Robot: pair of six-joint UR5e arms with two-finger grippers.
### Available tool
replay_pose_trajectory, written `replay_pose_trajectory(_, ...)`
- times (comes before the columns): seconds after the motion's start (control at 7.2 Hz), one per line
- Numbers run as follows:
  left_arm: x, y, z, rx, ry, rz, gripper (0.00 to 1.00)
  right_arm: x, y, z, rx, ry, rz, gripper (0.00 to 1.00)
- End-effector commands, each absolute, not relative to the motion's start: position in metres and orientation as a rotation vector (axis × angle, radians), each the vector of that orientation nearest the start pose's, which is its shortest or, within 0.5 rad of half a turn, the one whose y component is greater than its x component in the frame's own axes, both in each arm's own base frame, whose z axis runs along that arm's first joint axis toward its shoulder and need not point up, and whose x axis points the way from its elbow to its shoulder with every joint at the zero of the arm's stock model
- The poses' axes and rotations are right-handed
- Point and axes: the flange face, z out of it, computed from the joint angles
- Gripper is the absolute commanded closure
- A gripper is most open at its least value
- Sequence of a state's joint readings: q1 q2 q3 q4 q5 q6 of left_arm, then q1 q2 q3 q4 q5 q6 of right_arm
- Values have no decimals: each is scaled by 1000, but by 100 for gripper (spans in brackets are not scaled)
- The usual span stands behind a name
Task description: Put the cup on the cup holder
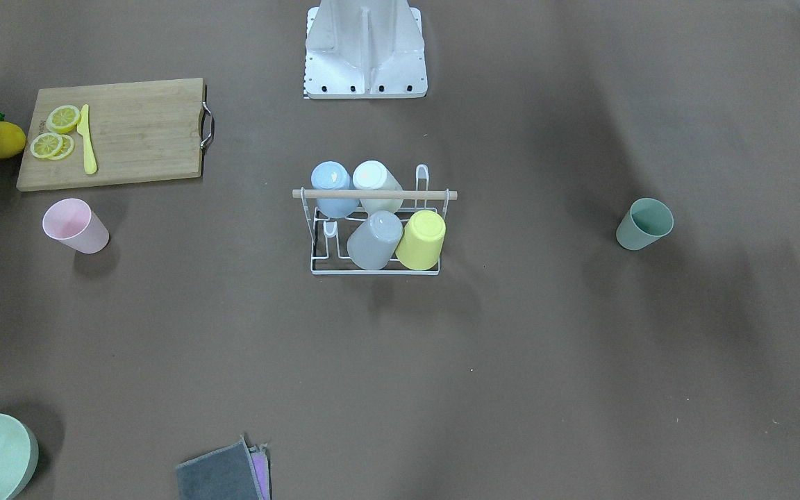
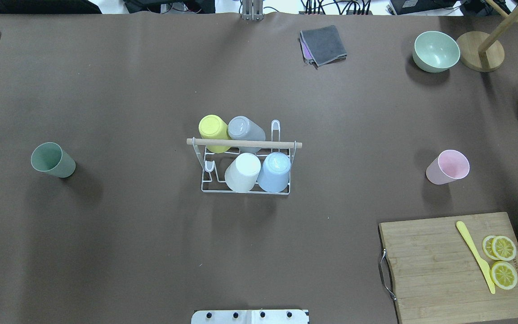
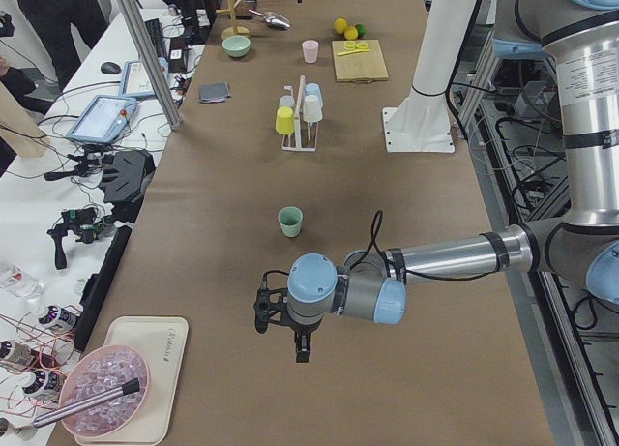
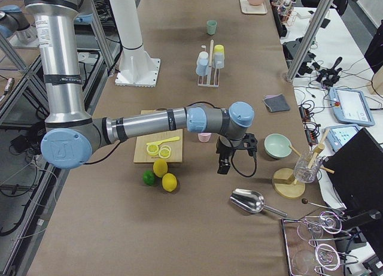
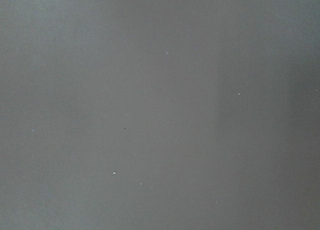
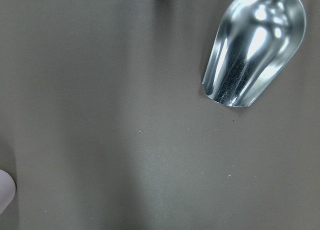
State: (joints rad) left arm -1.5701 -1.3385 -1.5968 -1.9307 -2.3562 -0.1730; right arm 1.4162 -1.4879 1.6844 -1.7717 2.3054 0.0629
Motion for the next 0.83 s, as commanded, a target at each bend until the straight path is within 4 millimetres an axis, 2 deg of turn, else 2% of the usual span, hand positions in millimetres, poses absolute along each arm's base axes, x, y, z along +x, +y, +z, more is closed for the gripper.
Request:
replay_pose_trajectory(0.0,-63,-388,713,66,792,-110,2,-3,-520,587,-79,-729,-65,0)
replay_pose_trajectory(0.28,-59,-395,700,94,792,-78,2,-18,-520,589,-86,-719,-95,0)
replay_pose_trajectory(0.42,-55,-400,689,111,795,-61,2,-44,-528,583,-93,-714,-136,0)
replay_pose_trajectory(0.56,-54,-401,688,110,794,-62,2,-67,-533,591,-120,-696,-167,0)
replay_pose_trajectory(0.69,-55,-403,685,117,794,-61,2,-98,-542,584,-110,-699,-225,0)
